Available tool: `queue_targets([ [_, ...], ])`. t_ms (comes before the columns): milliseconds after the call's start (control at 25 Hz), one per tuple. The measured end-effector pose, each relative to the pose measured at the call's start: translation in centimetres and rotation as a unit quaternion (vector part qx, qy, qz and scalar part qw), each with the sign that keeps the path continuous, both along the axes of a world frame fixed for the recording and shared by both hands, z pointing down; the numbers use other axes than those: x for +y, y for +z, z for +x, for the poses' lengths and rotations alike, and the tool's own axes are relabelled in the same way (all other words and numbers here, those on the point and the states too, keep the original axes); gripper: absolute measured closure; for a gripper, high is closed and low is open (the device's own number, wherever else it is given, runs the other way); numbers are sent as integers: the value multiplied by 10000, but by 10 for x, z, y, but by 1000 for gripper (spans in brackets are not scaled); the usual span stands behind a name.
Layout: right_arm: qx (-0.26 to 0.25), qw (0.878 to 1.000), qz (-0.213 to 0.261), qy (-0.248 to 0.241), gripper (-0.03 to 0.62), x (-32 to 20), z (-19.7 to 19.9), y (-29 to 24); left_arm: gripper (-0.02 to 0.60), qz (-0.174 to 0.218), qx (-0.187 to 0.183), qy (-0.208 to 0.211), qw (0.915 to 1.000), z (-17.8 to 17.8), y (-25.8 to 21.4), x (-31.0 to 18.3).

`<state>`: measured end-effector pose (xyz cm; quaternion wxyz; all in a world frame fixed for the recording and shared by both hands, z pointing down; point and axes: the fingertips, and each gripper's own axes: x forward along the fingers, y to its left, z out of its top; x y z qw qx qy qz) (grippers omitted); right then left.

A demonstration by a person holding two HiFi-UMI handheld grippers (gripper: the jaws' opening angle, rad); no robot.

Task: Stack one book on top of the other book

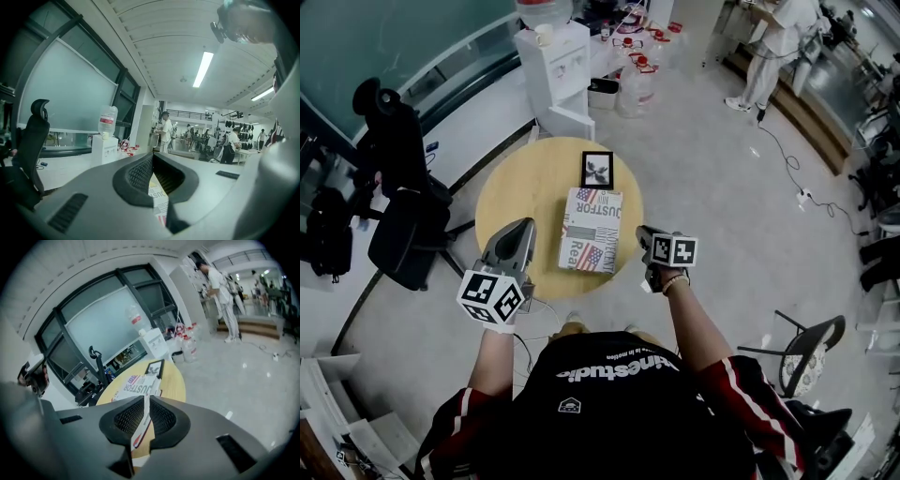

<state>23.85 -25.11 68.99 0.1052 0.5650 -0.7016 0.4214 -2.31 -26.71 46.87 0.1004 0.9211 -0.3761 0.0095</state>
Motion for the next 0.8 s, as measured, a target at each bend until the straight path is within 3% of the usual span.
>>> queue_targets([
  [120,718,9948,617,-373,533,-11,11,-42,566,65,15,-73,10000,5,-7,-1],
  [320,1594,9741,1409,-760,533,-10,20,-108,566,134,-2,-90,9999,14,-21,-1],
  [640,1585,9532,2391,-954,533,10,4,-209,566,263,-226,-66,9994,26,-47,-5],
  [800,1434,9476,2579,-1227,533,24,-17,-249,566,334,-374,-42,9987,27,-56,-1],
])
